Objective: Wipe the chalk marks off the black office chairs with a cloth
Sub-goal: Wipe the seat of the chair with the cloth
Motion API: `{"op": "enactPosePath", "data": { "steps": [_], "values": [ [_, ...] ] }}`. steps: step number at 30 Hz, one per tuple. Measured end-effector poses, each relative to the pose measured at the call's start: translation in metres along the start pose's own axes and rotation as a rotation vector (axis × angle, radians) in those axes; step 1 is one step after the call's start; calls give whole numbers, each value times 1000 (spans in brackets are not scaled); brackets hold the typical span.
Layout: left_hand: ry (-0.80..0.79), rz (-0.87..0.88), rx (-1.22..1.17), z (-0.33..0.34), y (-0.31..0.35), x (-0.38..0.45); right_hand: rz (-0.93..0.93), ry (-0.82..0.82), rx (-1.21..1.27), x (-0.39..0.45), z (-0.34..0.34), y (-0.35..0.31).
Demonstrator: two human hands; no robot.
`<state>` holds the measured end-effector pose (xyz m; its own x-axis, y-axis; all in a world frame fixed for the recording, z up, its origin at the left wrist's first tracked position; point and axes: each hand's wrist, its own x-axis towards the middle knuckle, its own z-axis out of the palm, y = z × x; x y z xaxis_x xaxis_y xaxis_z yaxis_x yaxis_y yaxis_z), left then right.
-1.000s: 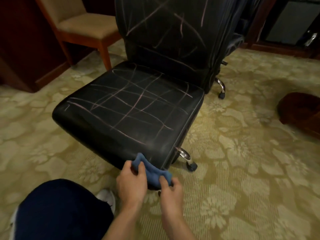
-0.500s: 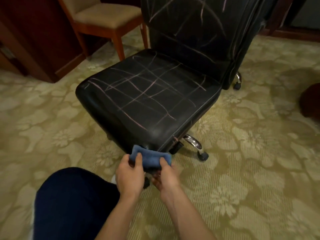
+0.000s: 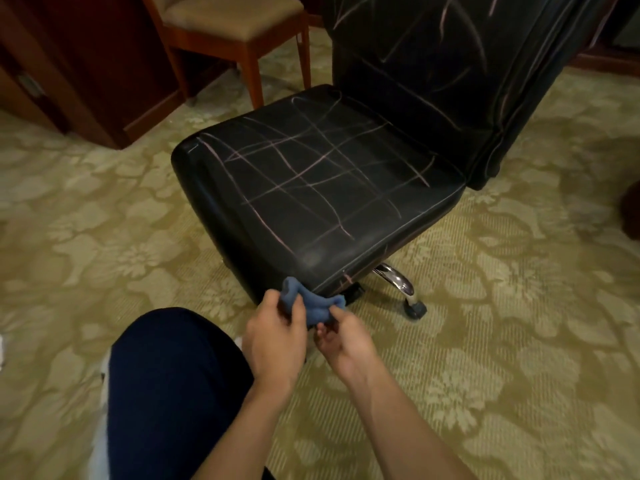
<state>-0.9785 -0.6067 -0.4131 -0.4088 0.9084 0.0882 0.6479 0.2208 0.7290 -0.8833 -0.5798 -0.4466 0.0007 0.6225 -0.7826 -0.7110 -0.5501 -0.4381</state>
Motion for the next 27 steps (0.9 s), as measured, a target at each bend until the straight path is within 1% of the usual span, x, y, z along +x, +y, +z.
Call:
{"op": "enactPosePath", "data": {
  "steps": [3,7,10,13,15,17,20,23,25,27],
  "values": [
    [-59,187,55,6,16,8,-51,-11,131,14,-3,-8],
    [-86,218,92,9,21,7,-109,-79,234,13,-4,-2],
    [-62,160,139,3,1,-2,-80,-108,187,7,-3,36],
    [-46,76,186,-7,-26,-15,22,-98,87,1,-3,71],
    [-21,12,179,-13,-40,-15,36,-103,96,-2,2,75],
    [11,-46,133,-18,-47,-10,-19,-128,100,-5,12,64],
    [73,-223,-102,-15,-40,-5,-158,-111,-71,-8,23,42],
    [131,-511,-457,-2,-28,-2,-256,-102,-239,-12,30,27],
    [171,-649,-663,5,-23,3,-285,-98,-262,-13,34,19],
    [195,-719,-800,11,-17,10,-313,-76,-274,-14,39,8]
  ]
}}
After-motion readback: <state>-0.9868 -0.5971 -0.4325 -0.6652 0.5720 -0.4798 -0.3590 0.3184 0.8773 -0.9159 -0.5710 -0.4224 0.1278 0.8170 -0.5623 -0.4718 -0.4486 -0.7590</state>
